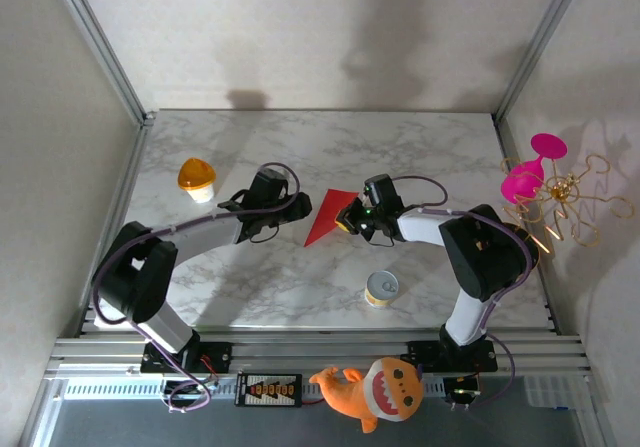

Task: Fold a paper plane with a square sheet of paper (pick it up from the middle)
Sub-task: Fold the wing for the fifth time at the center of the table.

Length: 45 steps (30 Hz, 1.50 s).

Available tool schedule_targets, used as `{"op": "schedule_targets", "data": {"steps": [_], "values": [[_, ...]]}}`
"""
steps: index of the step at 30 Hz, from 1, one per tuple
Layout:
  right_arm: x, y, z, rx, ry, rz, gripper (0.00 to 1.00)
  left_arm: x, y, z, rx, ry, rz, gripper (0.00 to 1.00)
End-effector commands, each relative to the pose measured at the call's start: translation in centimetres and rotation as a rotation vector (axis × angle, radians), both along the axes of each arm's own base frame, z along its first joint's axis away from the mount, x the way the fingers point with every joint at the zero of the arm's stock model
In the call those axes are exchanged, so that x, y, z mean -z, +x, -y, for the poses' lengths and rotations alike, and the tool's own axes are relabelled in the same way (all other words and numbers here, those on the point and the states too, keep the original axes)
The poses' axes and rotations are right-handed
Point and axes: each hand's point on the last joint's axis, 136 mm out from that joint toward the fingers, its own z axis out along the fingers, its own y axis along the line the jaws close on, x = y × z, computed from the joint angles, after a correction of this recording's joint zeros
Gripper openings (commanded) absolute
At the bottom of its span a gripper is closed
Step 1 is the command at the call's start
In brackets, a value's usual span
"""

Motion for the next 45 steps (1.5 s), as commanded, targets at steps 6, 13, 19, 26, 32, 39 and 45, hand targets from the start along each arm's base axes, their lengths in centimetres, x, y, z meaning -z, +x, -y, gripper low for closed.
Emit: {"op": "schedule_targets", "data": {"steps": [6, 13, 19, 26, 32, 39, 45], "values": [[-1.1, 0.0, 0.9, -0.014, -0.014, -0.019, 0.02, -2.4, -2.1, 2.7, 0.202, 0.208, 0.315, 0.84], [-1.5, 0.3, 1.0, -0.001, 0.015, -0.054, 0.01, -0.7, -4.0, 5.5, 0.403, 0.427, 0.422, 0.89], [-1.8, 0.4, 1.0, 0.001, 0.027, -0.082, 0.01, 1.4, -3.6, 7.1, 0.468, 0.579, 0.445, 0.76], [-1.8, 0.3, 1.2, 0.012, 0.048, -0.11, 0.01, 3.5, -3.4, 8.2, 0.527, 0.617, 0.441, 0.62], [-1.5, 0.1, 1.2, 0.016, 0.063, -0.139, 0.01, 4.4, -3.5, 8.2, 0.544, 0.63, 0.462, 0.56], [-1.4, 0.1, 1.1, 0.014, 0.079, -0.155, 0.02, 5.3, -3.5, 7.5, 0.539, 0.668, 0.481, 0.45], [-1.4, 0.0, 1.0, 0.013, 0.086, -0.162, 0.02, 5.9, -3.6, 7.5, 0.552, 0.672, 0.485, 0.36]]}}
